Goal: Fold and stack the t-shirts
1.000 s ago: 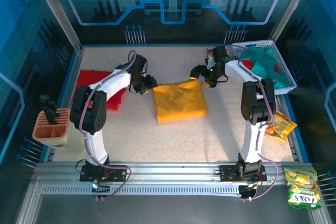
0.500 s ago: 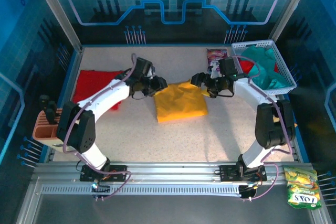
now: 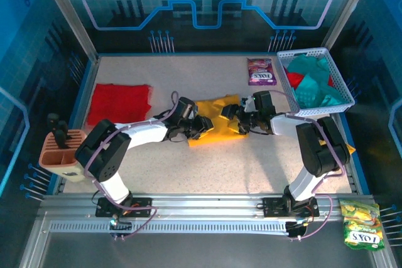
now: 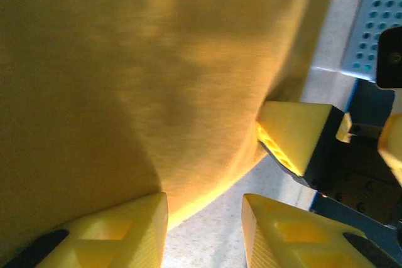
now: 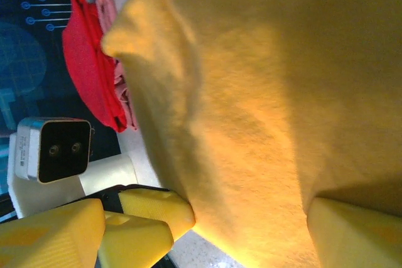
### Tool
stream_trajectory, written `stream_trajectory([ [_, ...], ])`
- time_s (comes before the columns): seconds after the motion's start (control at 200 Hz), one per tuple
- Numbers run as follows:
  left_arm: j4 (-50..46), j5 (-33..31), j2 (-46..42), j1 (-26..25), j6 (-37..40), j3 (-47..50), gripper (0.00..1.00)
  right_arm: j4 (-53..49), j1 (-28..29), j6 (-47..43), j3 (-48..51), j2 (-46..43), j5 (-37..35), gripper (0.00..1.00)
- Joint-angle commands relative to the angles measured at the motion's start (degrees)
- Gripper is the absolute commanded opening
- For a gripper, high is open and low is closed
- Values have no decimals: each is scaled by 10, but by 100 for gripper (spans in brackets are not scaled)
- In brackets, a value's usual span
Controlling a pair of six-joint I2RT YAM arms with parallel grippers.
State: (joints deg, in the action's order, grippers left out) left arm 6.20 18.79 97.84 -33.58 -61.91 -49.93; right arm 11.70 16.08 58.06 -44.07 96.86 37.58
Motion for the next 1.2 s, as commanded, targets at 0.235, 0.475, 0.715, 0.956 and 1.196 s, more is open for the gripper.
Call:
stream_trajectory([
  [0.235,42,1,49,64,-12,116,34,74,-36,-14,49,48,16,82],
  [0.475,-26,-6,-22,87,6,111,34,61,-50,0,37,14,37,83],
  [0.715,-169,-45,-110,96,61,-18,37,-60,-47,-24,-67,-24,33,87],
  [0.956,-166,11,-18,84,65,-147,40,-28,-26,19,-170,40,45,88],
  [1.196,-48,35,108,80,43,-172,39,74,-20,59,-228,160,48,88],
])
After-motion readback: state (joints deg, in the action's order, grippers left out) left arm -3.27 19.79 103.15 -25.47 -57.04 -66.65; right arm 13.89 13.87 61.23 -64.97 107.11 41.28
